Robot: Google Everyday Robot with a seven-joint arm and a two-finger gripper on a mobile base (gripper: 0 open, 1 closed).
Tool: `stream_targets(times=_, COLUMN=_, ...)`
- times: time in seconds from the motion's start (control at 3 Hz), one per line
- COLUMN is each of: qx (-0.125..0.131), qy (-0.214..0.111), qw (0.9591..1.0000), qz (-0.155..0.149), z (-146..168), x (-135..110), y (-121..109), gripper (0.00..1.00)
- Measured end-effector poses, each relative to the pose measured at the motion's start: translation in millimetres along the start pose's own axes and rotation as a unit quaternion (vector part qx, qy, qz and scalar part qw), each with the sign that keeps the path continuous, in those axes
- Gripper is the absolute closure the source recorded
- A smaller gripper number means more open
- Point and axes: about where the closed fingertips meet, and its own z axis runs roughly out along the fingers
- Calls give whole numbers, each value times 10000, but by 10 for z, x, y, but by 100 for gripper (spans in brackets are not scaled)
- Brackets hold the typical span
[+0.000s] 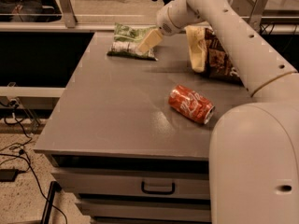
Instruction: Pick green jalapeno chip bag
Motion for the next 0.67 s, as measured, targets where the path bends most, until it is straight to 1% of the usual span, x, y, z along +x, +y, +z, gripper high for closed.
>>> stream_targets(times=0.67, qx=-187, qy=12, qw=9998, qz=63, z=145, x=11, y=86, gripper=2)
